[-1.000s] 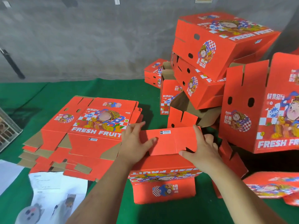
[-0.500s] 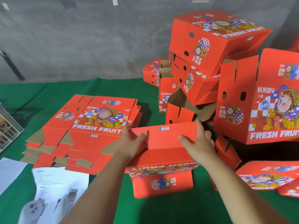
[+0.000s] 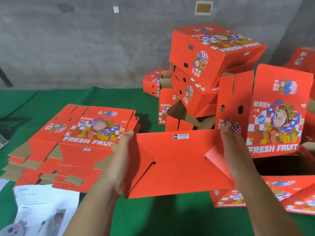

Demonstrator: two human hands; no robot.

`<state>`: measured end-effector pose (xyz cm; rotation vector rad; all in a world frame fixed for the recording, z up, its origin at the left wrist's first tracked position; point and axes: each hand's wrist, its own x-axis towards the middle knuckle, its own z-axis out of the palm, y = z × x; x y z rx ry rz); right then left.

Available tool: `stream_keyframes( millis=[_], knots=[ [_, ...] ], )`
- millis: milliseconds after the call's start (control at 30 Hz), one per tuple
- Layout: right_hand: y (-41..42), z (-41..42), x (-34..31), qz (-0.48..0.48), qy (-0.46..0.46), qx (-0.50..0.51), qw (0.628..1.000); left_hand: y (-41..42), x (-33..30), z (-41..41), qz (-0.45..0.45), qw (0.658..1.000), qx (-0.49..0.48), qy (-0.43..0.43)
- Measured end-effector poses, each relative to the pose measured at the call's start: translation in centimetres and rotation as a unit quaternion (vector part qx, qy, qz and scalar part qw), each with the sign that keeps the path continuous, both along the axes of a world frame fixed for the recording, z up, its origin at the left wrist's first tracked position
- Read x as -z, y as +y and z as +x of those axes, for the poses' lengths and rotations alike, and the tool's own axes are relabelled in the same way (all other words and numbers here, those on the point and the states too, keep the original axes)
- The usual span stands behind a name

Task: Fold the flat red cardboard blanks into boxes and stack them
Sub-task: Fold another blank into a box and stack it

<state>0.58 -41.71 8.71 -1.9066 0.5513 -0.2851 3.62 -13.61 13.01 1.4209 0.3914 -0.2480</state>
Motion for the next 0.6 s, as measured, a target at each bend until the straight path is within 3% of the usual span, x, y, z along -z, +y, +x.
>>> stream_keyframes(
  millis=[100, 167, 300, 333, 433, 467, 533, 600],
  knots=[
    [0.7, 0.0, -0.5, 0.055, -0.036, -0.01, 0.998, -0.1, -1.0, 0.4, 0.075, 0.997, -0.003, -0.03],
    [1.7, 0.1, -0.8, 0.073, -0.023, -0.005, 0.997, -0.4, -1.5, 0.3, 0.009, 0.998, -0.044, -0.052],
    [4.1, -1.6, -0.8, 0.039, -0.012, 0.007, 0.999, 3.1, -2.3, -0.7, -0.033, 0.988, -0.092, -0.115],
    [4.6, -1.8, -0.7, 0.027, -0.011, 0.006, 1.0, 4.2, -2.4, -1.0, -0.01, 0.984, -0.134, -0.117],
    [6.1, -1.4, -1.4, 0.068, -0.041, 0.038, 0.996, 4.8, -3.5, -1.1, 0.123, 0.988, -0.09, -0.021],
    [6.4, -0.9, -1.6, 0.114, -0.055, 0.05, 0.991, 4.9, -2.9, -1.0, 0.109, 0.988, -0.106, -0.027],
    [6.7, 0.0, -2.0, 0.193, -0.091, 0.037, 0.976, 4.8, -0.3, -0.6, -0.073, 0.991, -0.105, -0.03],
    [6.4, 0.9, -2.2, 0.231, -0.139, -0.014, 0.963, 4.8, 2.0, -1.3, -0.149, 0.978, -0.07, -0.13]
  ],
)
